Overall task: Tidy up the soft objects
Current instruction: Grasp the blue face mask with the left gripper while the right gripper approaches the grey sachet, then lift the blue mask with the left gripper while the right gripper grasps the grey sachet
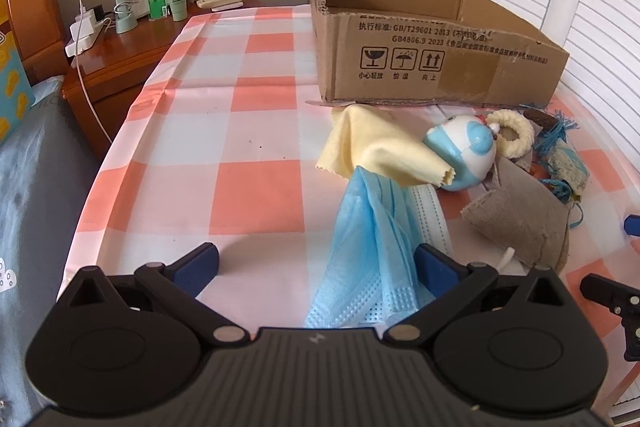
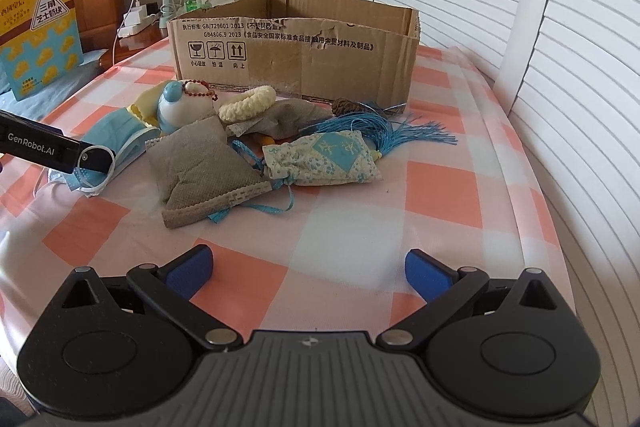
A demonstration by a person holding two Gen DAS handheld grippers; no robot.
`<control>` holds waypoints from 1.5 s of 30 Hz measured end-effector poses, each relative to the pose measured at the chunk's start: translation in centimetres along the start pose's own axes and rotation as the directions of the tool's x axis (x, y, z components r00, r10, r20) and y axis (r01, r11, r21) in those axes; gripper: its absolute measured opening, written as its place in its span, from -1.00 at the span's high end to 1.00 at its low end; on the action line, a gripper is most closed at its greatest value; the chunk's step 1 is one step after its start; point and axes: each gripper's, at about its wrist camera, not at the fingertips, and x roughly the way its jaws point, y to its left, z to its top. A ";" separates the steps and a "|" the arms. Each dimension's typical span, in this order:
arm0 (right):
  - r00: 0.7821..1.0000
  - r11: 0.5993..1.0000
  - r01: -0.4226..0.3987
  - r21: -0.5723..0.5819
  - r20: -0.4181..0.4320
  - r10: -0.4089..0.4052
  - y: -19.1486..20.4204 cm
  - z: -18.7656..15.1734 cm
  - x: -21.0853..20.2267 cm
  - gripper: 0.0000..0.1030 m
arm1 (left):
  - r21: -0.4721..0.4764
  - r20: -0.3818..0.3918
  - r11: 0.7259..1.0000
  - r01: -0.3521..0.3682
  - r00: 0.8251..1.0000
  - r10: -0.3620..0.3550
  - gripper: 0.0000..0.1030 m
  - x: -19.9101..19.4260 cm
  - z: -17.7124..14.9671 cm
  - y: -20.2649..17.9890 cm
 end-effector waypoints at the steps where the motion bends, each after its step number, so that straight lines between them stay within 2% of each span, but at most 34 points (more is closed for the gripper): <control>1: 1.000 1.000 0.002 0.003 0.002 -0.002 0.0 0.0 0.0 -1.00 | -0.002 -0.002 1.000 0.007 1.000 -0.007 -0.99 0.0 0.0 -0.1; 5: 1.000 1.000 0.009 0.010 0.010 -0.009 0.2 -0.2 0.0 -1.00 | 0.030 -0.005 0.998 0.049 0.999 -0.049 -0.91 -0.4 -0.2 -0.9; 7: 1.000 1.000 0.011 0.011 0.015 -0.011 0.2 -0.3 -0.1 -1.00 | 0.056 0.001 0.996 0.066 0.998 -0.066 -0.78 -0.7 -0.4 -1.5; 10: 1.000 1.000 0.012 0.013 0.020 -0.012 0.2 -0.4 -0.1 -1.00 | 0.086 0.016 0.993 0.078 0.997 -0.080 -0.54 -1.0 -0.5 -2.2; 12: 1.000 1.000 0.012 0.013 0.020 -0.012 0.2 -0.4 -0.1 -1.00 | 0.089 0.026 0.992 0.084 0.996 -0.087 -0.23 -1.2 -0.5 -2.3; 15: 1.000 1.000 0.012 0.014 0.022 -0.012 0.2 -0.4 -0.1 -1.00 | 0.077 0.032 0.992 0.099 0.994 -0.102 0.10 -1.5 -0.4 -2.2; 19: 1.000 1.000 0.015 0.016 0.022 -0.015 0.3 -0.3 -0.2 -1.00 | 0.063 0.043 0.991 0.114 0.992 -0.117 0.25 -1.7 -0.6 -2.1; 21: 1.000 1.000 0.016 0.016 0.024 -0.017 0.3 -0.4 -0.2 -1.00 | 0.057 0.047 0.991 0.117 0.992 -0.120 0.43 -1.7 -0.7 -2.0; 28: 1.000 1.000 0.020 -0.004 0.011 -0.020 0.6 0.1 -0.4 -1.00 | 0.045 0.049 0.993 0.109 0.993 -0.112 0.48 -2.0 -0.8 -1.3; 33: 0.995 0.995 -0.068 -0.079 0.067 0.074 1.7 1.2 -1.6 -1.00 | 0.022 0.048 0.994 0.103 0.993 -0.104 0.48 -2.1 -0.9 -0.5; 36: 0.982 0.977 -0.154 -0.145 0.084 0.168 2.8 2.4 -1.8 -0.86 | 0.018 0.046 0.994 0.107 0.993 -0.107 0.48 -2.0 -0.9 -0.4; 39: 0.969 0.951 -0.215 -0.222 0.069 0.235 4.2 3.5 -1.1 -0.65 | 0.021 0.046 0.994 0.112 0.993 -0.113 0.48 -2.0 -0.8 -0.3; 45: 0.970 0.928 -0.220 -0.301 0.031 0.240 5.9 5.2 1.7 -0.48 | 0.014 0.041 0.991 0.130 0.991 -0.130 0.48 -1.9 -0.7 0.0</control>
